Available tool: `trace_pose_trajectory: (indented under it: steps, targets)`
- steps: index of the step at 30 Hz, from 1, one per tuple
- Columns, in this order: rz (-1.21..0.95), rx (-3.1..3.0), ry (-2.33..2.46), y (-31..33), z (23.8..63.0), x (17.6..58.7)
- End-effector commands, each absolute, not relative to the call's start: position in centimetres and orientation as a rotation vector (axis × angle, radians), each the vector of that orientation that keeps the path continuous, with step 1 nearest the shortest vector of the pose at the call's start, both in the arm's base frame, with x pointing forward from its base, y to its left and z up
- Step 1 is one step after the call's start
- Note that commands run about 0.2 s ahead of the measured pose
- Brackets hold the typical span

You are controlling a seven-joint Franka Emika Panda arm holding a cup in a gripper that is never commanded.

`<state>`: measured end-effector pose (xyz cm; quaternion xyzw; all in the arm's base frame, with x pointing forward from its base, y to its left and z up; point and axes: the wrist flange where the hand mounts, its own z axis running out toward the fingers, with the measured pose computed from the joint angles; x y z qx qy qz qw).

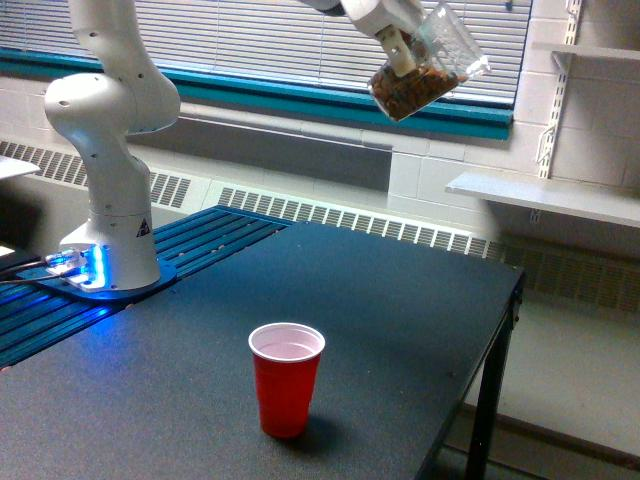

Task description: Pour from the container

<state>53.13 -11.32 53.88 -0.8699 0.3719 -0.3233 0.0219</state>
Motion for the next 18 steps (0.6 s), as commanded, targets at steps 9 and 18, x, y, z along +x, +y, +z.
trace_pose_trajectory:
  steps: [9,18]
  targets:
    - [-1.055,-2.716,1.208,-15.4,52.0,49.6]
    - [-1.015,-2.768,1.232,-17.3,48.6,47.2]
